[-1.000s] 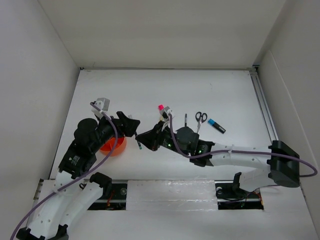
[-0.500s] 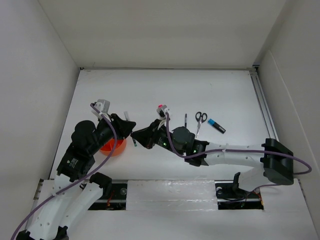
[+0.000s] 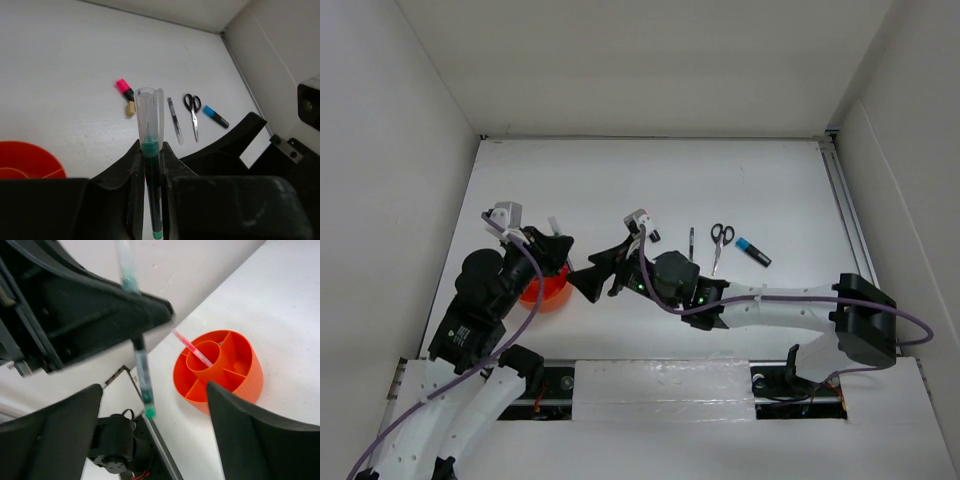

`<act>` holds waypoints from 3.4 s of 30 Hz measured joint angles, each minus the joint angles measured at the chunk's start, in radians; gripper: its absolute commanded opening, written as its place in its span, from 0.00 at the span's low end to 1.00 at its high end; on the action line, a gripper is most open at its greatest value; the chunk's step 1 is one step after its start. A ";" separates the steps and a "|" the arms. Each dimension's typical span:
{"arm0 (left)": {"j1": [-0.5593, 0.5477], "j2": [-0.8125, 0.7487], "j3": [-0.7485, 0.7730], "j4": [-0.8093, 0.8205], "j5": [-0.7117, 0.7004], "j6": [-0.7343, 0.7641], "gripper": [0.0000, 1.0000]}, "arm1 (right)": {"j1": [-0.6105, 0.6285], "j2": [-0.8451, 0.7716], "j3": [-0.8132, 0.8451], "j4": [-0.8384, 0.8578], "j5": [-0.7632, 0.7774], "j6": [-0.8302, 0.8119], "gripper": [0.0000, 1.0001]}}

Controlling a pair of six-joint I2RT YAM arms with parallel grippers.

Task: Sort the stationery into containers
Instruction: Place the pen in the storage box, then pick up the pen from the center of the board.

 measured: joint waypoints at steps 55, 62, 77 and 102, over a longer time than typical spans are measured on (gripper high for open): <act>0.047 0.270 -0.254 0.255 -0.891 0.144 0.21 | 0.000 -0.509 -0.397 -0.169 0.091 -0.040 0.99; 0.047 0.270 -0.254 0.255 -0.888 0.124 0.33 | 0.000 -0.509 -0.397 -0.169 0.093 -0.047 0.99; 0.047 -0.010 -0.247 0.237 -0.765 0.087 1.00 | -0.251 -0.252 -0.258 -0.425 0.142 0.127 0.99; 0.047 -0.233 -0.089 0.182 -0.283 0.080 1.00 | -0.531 0.191 0.008 -0.863 0.199 0.232 0.73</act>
